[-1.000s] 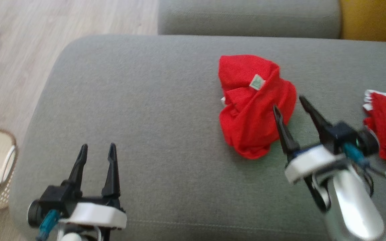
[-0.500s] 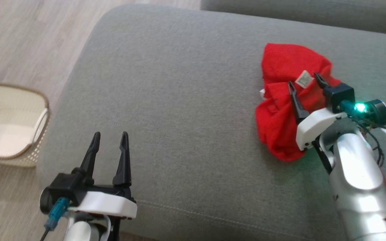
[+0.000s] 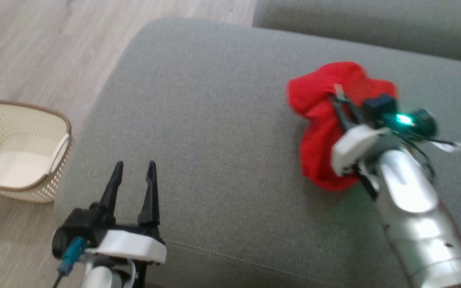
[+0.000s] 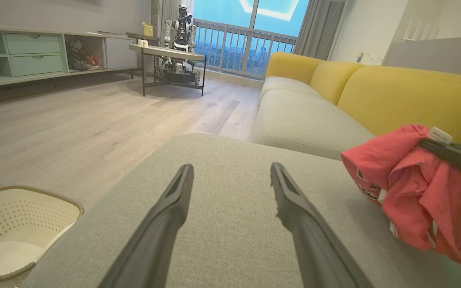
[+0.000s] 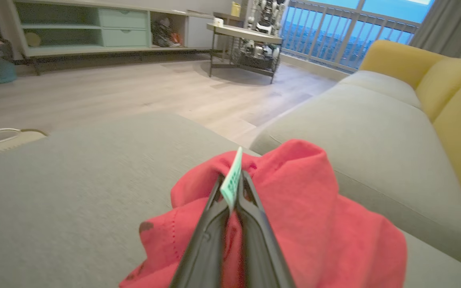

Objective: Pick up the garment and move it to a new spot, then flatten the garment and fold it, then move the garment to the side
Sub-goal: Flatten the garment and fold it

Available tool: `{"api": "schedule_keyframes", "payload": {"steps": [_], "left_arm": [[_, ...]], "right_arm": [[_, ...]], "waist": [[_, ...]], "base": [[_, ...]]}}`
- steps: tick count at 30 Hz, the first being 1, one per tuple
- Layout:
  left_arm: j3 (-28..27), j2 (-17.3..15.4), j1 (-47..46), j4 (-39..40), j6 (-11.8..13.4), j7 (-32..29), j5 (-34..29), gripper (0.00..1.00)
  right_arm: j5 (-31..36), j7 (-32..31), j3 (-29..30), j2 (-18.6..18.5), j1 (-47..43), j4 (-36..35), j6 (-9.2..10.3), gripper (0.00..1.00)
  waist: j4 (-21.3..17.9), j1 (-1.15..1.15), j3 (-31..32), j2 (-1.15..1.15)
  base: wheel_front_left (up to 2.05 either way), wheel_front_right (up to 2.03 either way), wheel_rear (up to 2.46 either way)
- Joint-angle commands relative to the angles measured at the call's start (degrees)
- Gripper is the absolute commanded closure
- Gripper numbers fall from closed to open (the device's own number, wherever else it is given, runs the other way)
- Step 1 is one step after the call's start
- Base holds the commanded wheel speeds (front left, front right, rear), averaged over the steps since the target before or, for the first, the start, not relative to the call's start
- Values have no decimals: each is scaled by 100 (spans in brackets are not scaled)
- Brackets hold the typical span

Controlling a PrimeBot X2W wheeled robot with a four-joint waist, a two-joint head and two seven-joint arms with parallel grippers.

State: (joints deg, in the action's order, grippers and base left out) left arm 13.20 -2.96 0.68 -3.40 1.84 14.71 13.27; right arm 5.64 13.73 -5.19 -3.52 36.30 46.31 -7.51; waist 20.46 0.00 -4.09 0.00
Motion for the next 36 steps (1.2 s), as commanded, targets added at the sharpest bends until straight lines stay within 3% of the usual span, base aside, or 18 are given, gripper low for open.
{"api": "schedule_keyframes", "payload": {"steps": [1,6,9,14,20,21,22,23,25,28,32,36], "left_arm": [[-155,8,-109,174,33,29,-31,0],[-89,8,110,110,54,29,-45,0],[-81,8,226,106,80,29,-61,0],[-117,8,344,158,106,29,-77,0],[-159,8,308,254,108,29,-30,0],[-160,8,286,251,93,29,-33,0],[-164,8,253,250,85,29,-30,0],[-182,8,184,254,80,29,-12,0],[-207,8,124,259,72,29,-6,0],[-250,8,86,259,69,29,-15,0],[-336,8,11,236,53,29,-34,0],[-379,8,-42,298,74,29,-16,0]], "right_arm": [[-126,86,-263,64,386,-218,2,100],[-1689,103,-1635,64,859,-709,2,100],[-2716,110,-2032,64,1236,-1141,2,100],[-3857,118,-1542,64,1524,-931,2,100],[-4670,-345,-508,53,971,743,2,99],[-4523,-314,-387,-48,871,1139,2,54],[-4328,-253,-277,-195,787,1571,2,0],[-3919,-67,-85,-490,729,2341,2,0],[-3613,71,140,-675,758,2609,2,0],[-3454,114,393,-648,802,2679,2,0],[-2950,124,745,-573,881,2198,2,0],[-2332,125,873,-270,718,1188,2,0]], "waist": [[3,0,135,0],[7,0,511,0],[-10,0,681,0],[-61,0,777,0],[-175,0,481,0],[-195,0,417,0],[-213,0,359,0],[-252,0,253,0],[-318,0,172,0],[-425,0,131,0],[-667,0,171,0],[-903,0,315,0]], "base": [[0,0,0],[0,0,0],[0,0,0],[0,0,0],[0,0,0],[0,0,0],[0,0,0],[0,0,0],[0,0,0],[0,0,0],[0,0,0],[0,0,0]]}}
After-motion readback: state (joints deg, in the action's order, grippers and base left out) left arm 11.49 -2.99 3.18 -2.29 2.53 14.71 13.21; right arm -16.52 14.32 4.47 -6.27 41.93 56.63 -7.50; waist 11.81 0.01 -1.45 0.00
